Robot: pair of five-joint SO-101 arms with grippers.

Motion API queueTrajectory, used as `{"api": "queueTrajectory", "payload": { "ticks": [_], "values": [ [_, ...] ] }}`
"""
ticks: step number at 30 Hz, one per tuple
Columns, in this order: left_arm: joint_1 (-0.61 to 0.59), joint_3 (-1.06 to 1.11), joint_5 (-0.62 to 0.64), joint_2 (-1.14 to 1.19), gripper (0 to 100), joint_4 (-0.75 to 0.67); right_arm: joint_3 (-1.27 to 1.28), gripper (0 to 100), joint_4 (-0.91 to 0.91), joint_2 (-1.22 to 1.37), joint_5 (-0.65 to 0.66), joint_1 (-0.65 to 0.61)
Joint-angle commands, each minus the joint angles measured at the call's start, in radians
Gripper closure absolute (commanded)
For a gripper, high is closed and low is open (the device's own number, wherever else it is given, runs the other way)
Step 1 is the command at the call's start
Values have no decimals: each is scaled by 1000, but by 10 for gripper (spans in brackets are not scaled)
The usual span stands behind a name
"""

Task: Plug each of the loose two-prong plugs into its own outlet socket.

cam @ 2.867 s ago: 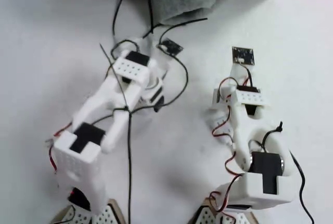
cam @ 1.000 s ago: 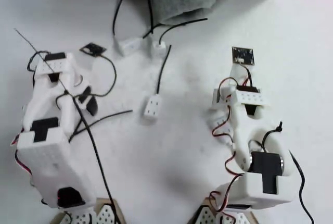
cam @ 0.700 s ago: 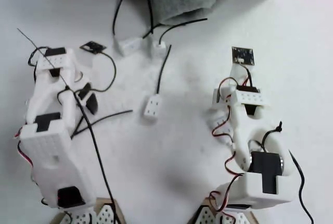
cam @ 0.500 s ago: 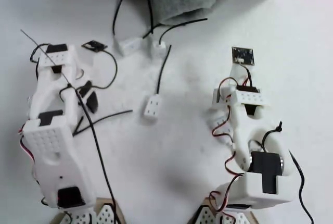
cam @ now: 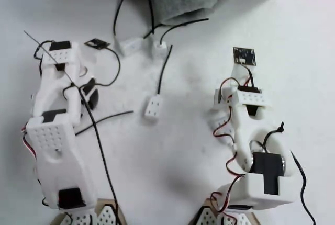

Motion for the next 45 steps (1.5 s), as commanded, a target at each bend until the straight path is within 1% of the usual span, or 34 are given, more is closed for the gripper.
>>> {"api": "queueTrajectory", "payload": {
  "ticks": [1, 7, 10, 13, 17, 19, 22, 25, 30, 33, 36, 40, 42, 45],
  "values": [
    [-7, -34, 26, -8, 973, -31, -3, 828, -5, -4, 3, 13],
    [10, -41, 35, -13, 977, -26, -3, 828, -5, -4, 3, 13],
    [58, -41, 95, -50, 977, -18, -3, 828, -7, -4, 3, 12],
    [124, -34, 121, -143, 977, -9, -3, 828, -8, -4, 3, 12],
    [205, -34, 130, -305, 977, 41, -3, 828, -8, -4, 3, 12],
    [232, -34, 141, -372, 977, 63, -3, 828, -8, -4, 3, 12],
    [262, -32, 204, -446, 977, 98, -3, 828, -8, -4, 3, 10],
    [289, -32, 230, -496, 977, 135, -3, 828, -10, -4, 3, 10],
    [371, 80, 265, -616, 977, 146, -3, 828, -10, -4, 3, 10],
    [424, 198, 272, -740, 977, 100, -3, 828, -10, -4, 3, 10],
    [447, 334, 276, -883, 977, 21, -3, 828, -10, -4, 3, 10],
    [461, 520, 368, -1049, 977, -81, -3, 828, -10, -4, 3, 10],
    [461, 628, 411, -1124, 977, -170, -3, 828, -10, -4, 3, 10],
    [463, 809, 442, -1224, 977, -348, -3, 828, -10, -4, 3, 10]
  ]
}}
